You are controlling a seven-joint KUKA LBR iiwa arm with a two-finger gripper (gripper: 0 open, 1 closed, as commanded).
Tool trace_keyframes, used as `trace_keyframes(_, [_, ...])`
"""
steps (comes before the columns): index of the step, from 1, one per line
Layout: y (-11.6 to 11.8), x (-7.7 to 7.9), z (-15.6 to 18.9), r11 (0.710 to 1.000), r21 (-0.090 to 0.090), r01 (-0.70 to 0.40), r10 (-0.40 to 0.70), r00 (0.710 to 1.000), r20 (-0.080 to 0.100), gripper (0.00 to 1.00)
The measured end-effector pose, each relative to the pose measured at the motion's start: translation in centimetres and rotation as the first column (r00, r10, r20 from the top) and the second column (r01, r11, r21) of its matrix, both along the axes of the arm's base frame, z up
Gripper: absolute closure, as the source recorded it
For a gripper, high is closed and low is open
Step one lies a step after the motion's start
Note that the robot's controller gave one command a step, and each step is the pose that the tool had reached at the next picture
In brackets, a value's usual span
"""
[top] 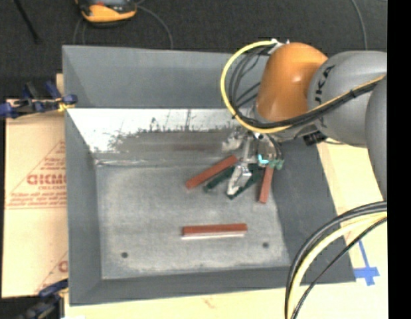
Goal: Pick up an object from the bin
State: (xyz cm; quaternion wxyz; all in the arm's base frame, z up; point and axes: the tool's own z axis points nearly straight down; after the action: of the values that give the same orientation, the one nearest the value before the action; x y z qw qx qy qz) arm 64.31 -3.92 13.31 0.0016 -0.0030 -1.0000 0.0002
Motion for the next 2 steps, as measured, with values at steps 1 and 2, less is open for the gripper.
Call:
trace_keyframes(1, [0.0,0.2,0.5,1.0,-0.001,0.0,0.0,1.0,0.008,0.0])
trace_keyframes(2, [1.0,0.7,-5.2,1.0,0.003,0.024,-0.024,1.0,0.003,1.0])
